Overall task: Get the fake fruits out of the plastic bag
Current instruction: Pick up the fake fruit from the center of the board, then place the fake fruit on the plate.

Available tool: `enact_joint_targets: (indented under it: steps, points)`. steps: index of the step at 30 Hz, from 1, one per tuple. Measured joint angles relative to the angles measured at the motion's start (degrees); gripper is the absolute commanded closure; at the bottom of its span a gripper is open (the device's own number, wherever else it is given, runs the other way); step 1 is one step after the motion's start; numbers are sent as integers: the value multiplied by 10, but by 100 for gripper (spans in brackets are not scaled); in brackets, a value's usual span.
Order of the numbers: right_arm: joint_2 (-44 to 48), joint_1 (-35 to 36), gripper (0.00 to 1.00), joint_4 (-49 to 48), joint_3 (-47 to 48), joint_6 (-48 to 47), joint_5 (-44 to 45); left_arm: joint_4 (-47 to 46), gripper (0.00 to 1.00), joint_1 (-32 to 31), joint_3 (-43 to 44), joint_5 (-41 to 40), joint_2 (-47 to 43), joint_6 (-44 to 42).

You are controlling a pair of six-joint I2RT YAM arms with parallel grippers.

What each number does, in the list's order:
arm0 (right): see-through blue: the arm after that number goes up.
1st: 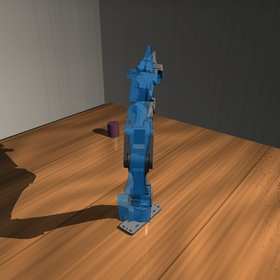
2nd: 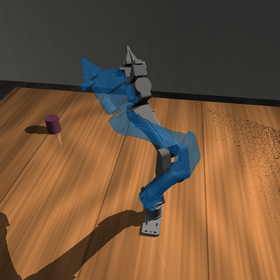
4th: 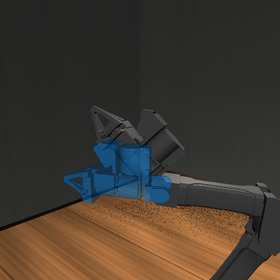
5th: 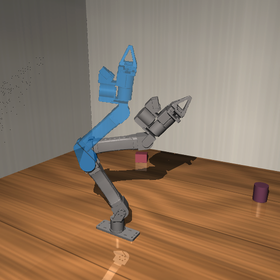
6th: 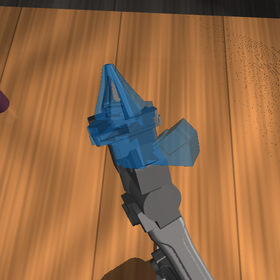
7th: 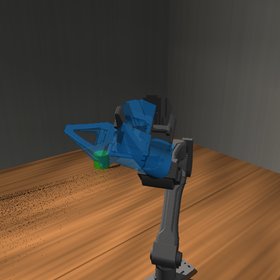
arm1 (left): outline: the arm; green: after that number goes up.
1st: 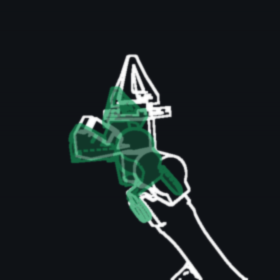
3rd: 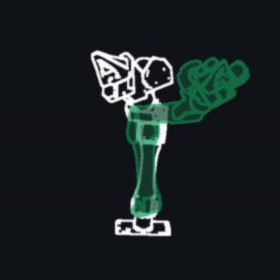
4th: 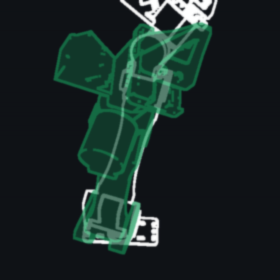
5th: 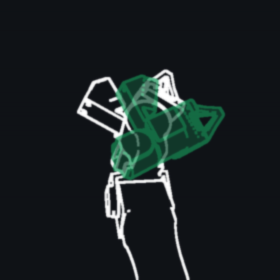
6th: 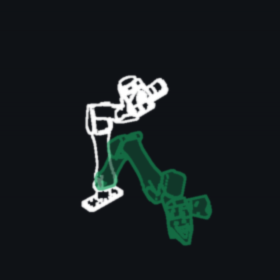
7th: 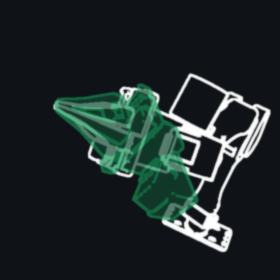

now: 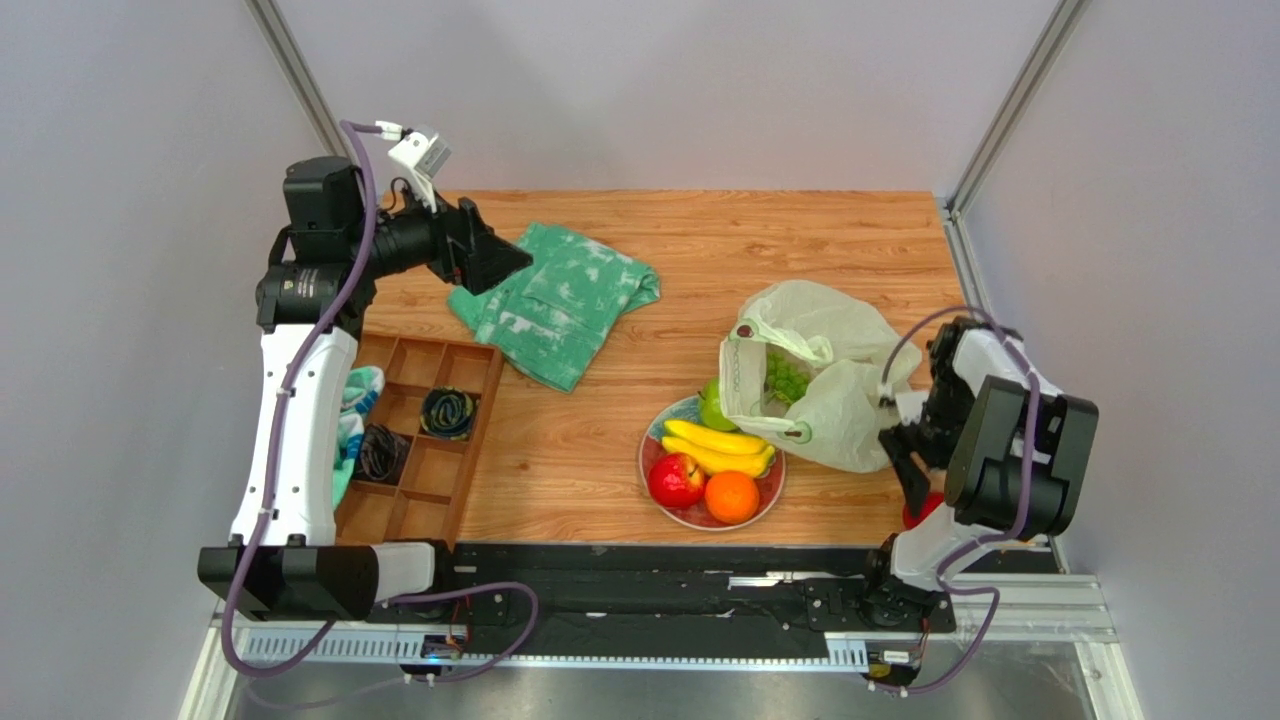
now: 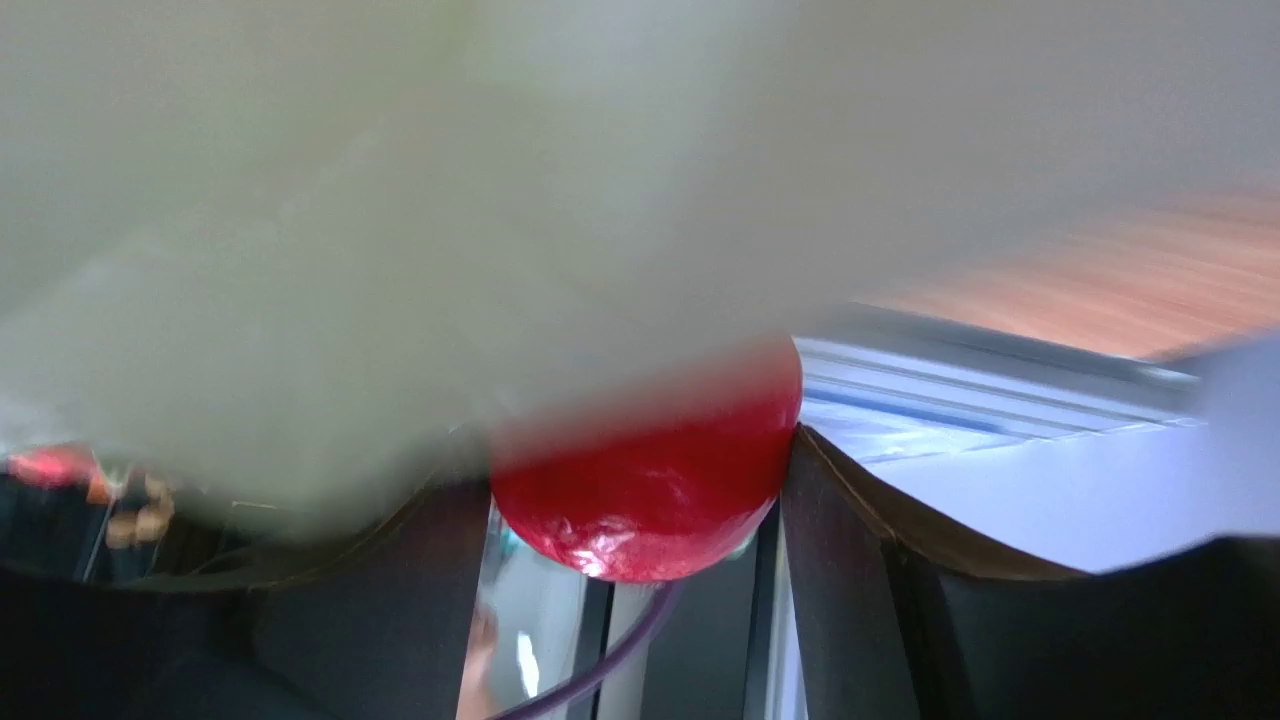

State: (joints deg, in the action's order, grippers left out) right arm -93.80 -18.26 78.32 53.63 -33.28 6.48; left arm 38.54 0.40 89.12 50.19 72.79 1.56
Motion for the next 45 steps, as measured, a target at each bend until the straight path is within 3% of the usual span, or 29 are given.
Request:
enact_joint_targets:
  steps: [7, 15, 17, 23, 25, 28, 36, 45]
  points:
    - [90, 6, 46, -30, 260, -43, -56, 0, 2, 0, 0, 1, 1, -2]
    - [194, 125, 46, -17, 364, -113, -165, -2, 2, 0, 7, 1, 23, 0]
    - [201, 195, 44, -16, 385, -117, -202, -2, 2, 0, 7, 1, 23, 0]
    - [221, 525, 43, -19, 429, -78, -268, -1, 2, 0, 7, 0, 20, 0]
    - [213, 610, 45, -17, 437, -65, -282, -1, 2, 0, 5, -3, 13, 0]
    - [176, 681, 43, -14, 459, -62, -296, 2, 2, 3, 0, -5, -4, -2]
    - [46, 723, 51, -55, 441, -66, -295, 10, 2, 23, -30, -9, -65, -6]
    - [30, 696, 49, -68, 330, -54, -204, 28, 2, 33, -54, -15, -98, -26]
